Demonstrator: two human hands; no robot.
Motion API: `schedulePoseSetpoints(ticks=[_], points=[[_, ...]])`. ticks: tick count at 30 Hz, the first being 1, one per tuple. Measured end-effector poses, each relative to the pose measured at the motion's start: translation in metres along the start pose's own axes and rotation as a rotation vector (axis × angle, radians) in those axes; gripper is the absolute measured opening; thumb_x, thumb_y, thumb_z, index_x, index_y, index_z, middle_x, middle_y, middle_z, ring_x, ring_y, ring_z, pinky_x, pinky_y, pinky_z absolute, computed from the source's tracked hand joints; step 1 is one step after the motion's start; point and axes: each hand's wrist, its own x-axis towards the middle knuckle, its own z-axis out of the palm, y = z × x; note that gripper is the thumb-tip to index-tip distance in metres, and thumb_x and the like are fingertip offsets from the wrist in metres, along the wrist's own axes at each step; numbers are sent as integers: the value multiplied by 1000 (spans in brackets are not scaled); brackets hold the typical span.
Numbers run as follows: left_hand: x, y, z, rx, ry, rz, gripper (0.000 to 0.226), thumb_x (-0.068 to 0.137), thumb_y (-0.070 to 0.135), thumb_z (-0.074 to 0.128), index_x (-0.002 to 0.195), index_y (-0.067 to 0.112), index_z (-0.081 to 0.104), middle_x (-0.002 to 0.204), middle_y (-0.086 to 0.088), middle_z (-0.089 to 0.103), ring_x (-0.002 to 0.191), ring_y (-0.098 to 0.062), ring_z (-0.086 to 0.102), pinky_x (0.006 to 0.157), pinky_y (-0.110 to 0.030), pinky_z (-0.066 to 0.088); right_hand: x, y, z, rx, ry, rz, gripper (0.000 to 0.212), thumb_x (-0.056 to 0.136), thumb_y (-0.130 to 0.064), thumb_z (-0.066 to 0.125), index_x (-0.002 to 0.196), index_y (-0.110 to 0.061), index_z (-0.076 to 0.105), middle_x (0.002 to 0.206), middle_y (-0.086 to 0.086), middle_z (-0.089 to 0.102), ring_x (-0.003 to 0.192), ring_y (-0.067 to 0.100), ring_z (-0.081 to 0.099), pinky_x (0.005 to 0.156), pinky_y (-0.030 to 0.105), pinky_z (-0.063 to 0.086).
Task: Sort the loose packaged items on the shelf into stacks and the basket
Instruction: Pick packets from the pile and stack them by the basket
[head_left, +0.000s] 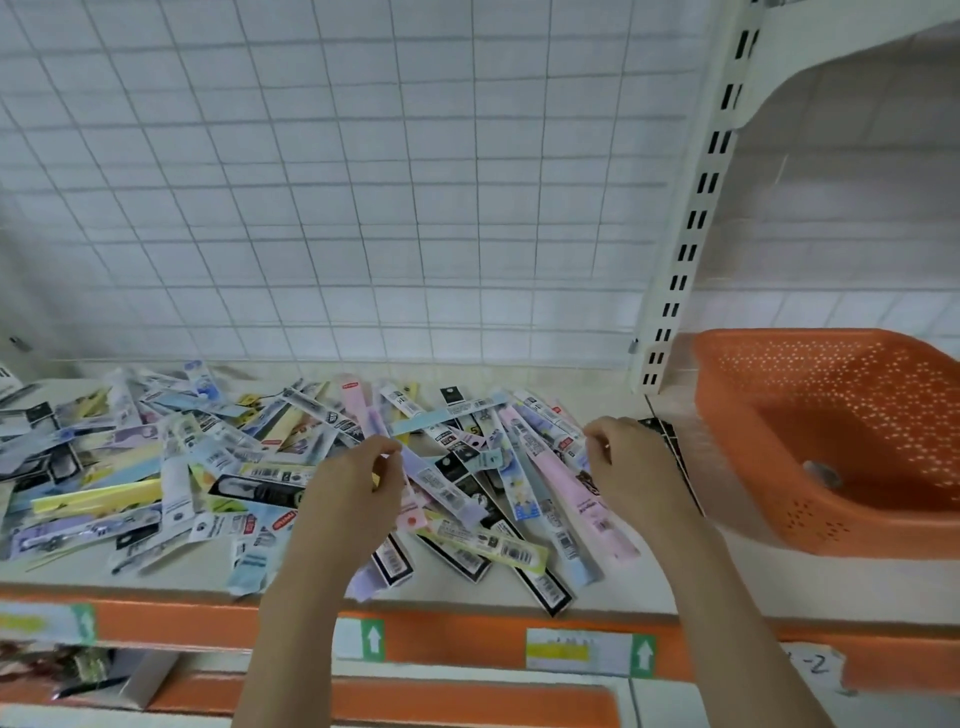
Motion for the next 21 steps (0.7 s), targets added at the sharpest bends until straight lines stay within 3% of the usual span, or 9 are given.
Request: schedulePoseSetpoints(ticks=[3, 5, 9, 12, 15, 17, 21], points=[[7, -11, -4, 11, -20, 26, 24, 95, 15, 46, 111, 13, 64, 61, -1, 60, 44, -1, 46, 45, -17, 31, 13, 4, -4, -1, 13, 66, 25, 94, -12, 46, 111, -8, 64, 109, 11, 66, 99, 26, 61, 86, 35, 47], [12, -18, -8, 28, -32, 46, 22, 95, 15, 46, 107, 13, 65, 57, 2, 56, 40, -1, 41, 44, -16, 28, 19, 6, -7, -12, 14, 112, 26, 95, -12, 46, 113, -8, 63, 109, 10, 67, 96, 24, 62, 84, 34, 49], [24, -29, -13, 4, -74, 62, 21, 95, 17, 45, 104, 13, 64, 63, -7, 62, 45, -19, 51, 49, -31, 43, 30, 1, -10, -79, -29, 135, 24, 95, -12, 45, 110, -9, 64, 105, 7, 69, 80, 18, 60, 73, 28, 47], [29, -34, -15, -7, -107, 92, 22, 95, 18, 45, 107, 16, 63, 67, -6, 65, 51, -20, 58, 56, -35, 50, 40, -9, -5, -150, -104, 142, 19, 94, -20, 50, 102, -11, 64, 101, 3, 70, 77, 15, 61, 74, 29, 50], [33, -44, -18, -18, -142, 130, 19, 95, 19, 44, 100, 20, 63, 68, -5, 66, 55, -20, 62, 56, -38, 53, 48, -20, 10, -218, -184, 183, 35, 89, -38, 57, 105, -8, 63, 103, 7, 69, 90, 21, 64, 83, 34, 52], [35, -50, -20, -41, -173, 144, 19, 95, 19, 43, 92, 24, 61, 68, -5, 67, 62, -22, 68, 58, -43, 54, 51, -22, 22, -269, -196, 207, 40, 88, -40, 58, 108, -7, 61, 105, 10, 66, 92, 25, 64, 83, 38, 53], [37, -57, -24, -16, -195, 169, 19, 96, 17, 44, 98, 21, 62, 65, 6, 65, 62, -11, 66, 51, -20, 41, 53, -26, 31, -292, -176, 248, 21, 91, -24, 54, 101, -8, 63, 99, 8, 67, 87, 24, 63, 73, 34, 53]])
